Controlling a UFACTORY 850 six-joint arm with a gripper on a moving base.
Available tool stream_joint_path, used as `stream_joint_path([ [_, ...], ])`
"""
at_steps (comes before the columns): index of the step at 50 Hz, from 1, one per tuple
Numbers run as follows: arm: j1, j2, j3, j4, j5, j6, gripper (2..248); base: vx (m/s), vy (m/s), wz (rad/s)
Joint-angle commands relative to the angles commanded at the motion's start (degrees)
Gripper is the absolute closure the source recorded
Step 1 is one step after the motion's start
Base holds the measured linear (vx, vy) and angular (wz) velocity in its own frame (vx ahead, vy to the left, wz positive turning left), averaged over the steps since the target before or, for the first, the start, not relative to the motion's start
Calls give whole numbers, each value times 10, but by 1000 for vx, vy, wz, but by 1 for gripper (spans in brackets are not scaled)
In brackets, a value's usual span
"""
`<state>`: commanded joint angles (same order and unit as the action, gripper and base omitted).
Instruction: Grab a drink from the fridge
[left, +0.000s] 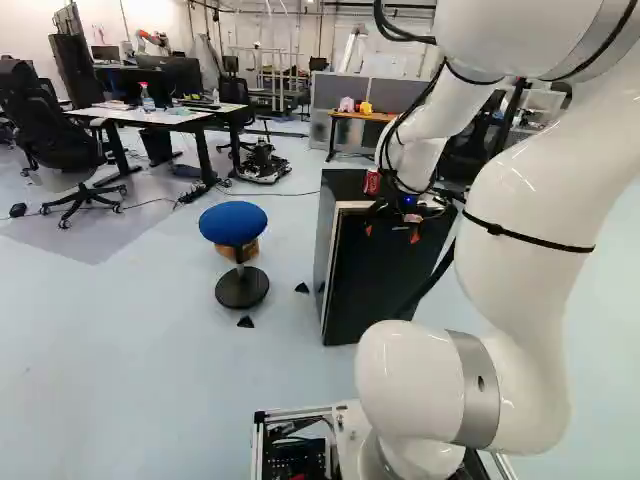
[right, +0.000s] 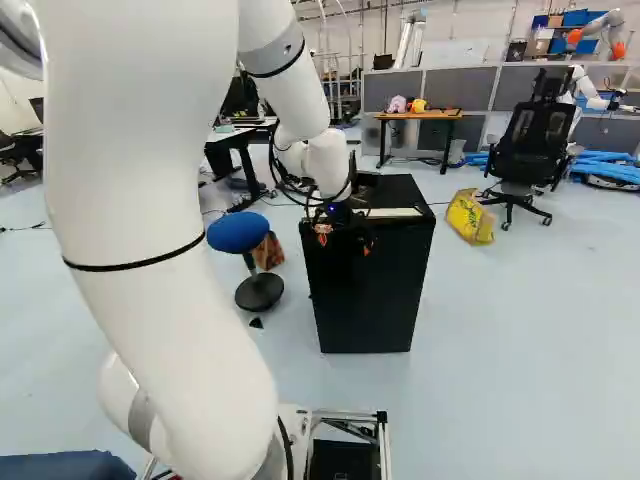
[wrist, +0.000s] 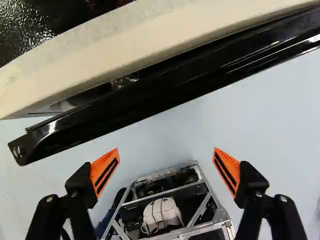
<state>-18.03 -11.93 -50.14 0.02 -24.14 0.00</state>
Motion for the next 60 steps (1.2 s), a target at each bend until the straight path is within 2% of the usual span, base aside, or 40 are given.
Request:
stream_joint_path([
  [19, 5, -9, -10, -64, 0, 0, 3, 0, 0, 0],
  [27, 9, -13, -16, -81, 0, 0, 3, 0, 0, 0],
  [60, 26, -32, -40, -91, 0, 0, 3, 0, 0, 0],
])
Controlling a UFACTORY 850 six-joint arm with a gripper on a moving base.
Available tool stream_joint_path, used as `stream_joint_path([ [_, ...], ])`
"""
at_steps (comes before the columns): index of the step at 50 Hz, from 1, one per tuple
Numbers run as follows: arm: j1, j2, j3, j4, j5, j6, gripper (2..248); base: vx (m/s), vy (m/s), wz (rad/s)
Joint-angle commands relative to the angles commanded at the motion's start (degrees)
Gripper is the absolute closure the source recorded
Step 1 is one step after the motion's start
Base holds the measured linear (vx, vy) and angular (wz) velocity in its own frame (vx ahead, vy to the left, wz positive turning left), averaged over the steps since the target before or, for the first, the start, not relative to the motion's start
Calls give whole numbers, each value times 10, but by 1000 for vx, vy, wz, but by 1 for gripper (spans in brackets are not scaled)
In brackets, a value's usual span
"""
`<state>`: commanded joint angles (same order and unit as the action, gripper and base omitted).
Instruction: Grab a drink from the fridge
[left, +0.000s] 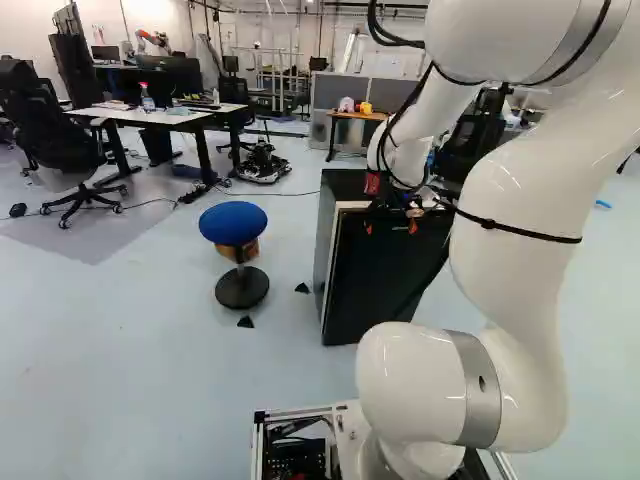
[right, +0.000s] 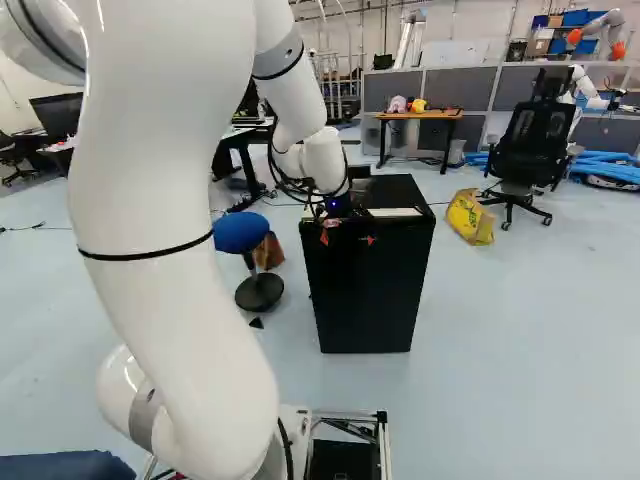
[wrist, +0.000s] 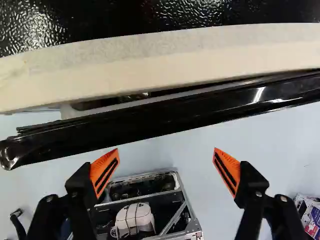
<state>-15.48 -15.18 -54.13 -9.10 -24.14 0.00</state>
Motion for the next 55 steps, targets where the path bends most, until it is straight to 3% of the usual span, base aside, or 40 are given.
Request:
stream_joint_path([
  [55, 0, -1, -1, 0, 42, 0, 3, 0, 0, 0],
])
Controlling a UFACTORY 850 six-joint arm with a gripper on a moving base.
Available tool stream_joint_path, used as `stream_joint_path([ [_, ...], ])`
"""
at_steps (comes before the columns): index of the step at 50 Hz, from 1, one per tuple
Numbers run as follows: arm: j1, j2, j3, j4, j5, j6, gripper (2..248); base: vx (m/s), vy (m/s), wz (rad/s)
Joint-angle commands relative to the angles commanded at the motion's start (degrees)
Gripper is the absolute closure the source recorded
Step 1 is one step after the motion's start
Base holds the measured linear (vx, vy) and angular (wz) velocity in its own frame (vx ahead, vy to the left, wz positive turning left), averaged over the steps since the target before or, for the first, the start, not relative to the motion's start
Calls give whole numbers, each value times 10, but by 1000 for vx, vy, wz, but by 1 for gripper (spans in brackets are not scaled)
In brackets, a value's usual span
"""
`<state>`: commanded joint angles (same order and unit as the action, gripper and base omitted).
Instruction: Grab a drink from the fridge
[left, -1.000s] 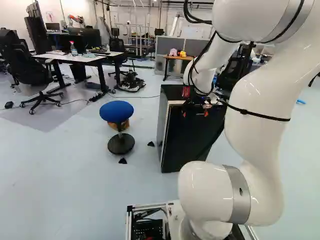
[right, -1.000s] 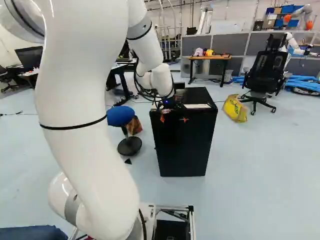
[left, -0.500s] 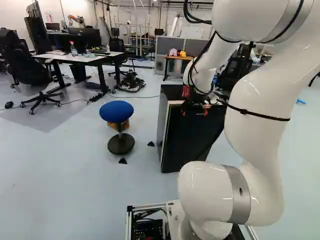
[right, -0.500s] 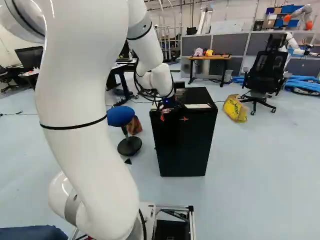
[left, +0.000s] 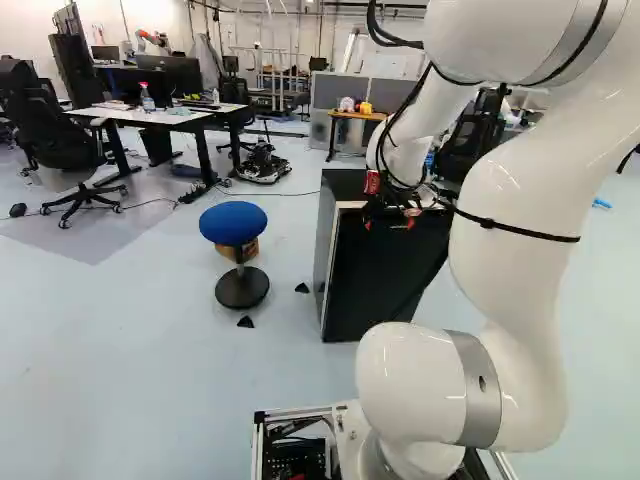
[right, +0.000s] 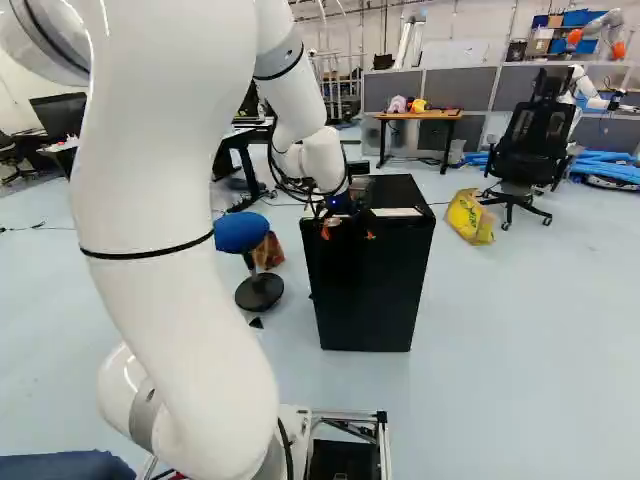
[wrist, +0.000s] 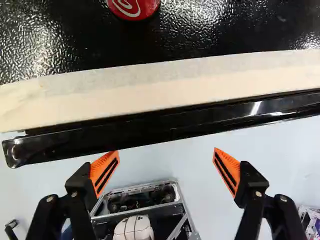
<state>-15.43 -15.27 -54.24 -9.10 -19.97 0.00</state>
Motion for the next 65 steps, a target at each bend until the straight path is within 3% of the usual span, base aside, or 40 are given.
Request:
stream_joint_path([
  [32, 0, 3, 4, 0, 16, 0, 3, 0, 0, 0],
  [65, -1, 83, 98, 0, 38, 0, 3, 0, 0, 0],
])
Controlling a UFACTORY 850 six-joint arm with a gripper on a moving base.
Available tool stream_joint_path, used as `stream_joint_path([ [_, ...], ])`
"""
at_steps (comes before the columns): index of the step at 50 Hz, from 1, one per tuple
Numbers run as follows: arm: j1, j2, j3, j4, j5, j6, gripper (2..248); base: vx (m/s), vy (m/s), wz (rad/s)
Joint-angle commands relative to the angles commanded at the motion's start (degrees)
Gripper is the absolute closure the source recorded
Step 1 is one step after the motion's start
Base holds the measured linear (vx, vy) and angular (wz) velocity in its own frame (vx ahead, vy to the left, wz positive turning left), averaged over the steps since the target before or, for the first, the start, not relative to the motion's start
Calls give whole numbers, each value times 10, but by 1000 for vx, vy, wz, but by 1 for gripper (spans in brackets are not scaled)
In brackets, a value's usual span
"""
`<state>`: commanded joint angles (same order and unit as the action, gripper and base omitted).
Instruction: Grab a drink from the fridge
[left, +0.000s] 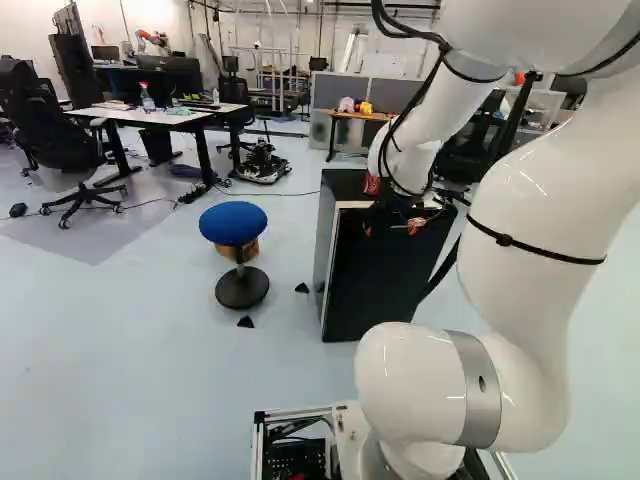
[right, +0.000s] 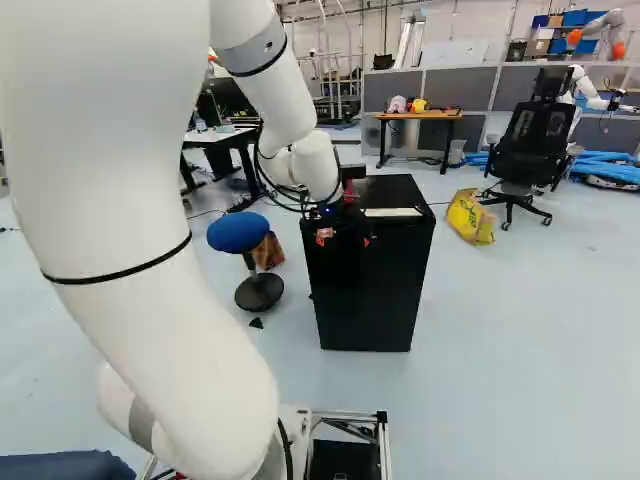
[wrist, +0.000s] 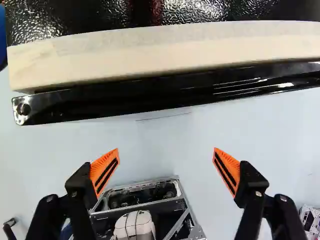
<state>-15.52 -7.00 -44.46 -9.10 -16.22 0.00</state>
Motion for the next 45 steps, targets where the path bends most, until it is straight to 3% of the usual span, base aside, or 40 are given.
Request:
stream_joint_path([
  [35, 8, 107, 112, 0, 161, 0, 3, 0, 0, 0],
  [45, 11, 114, 119, 0, 211, 0, 3, 0, 0, 0],
])
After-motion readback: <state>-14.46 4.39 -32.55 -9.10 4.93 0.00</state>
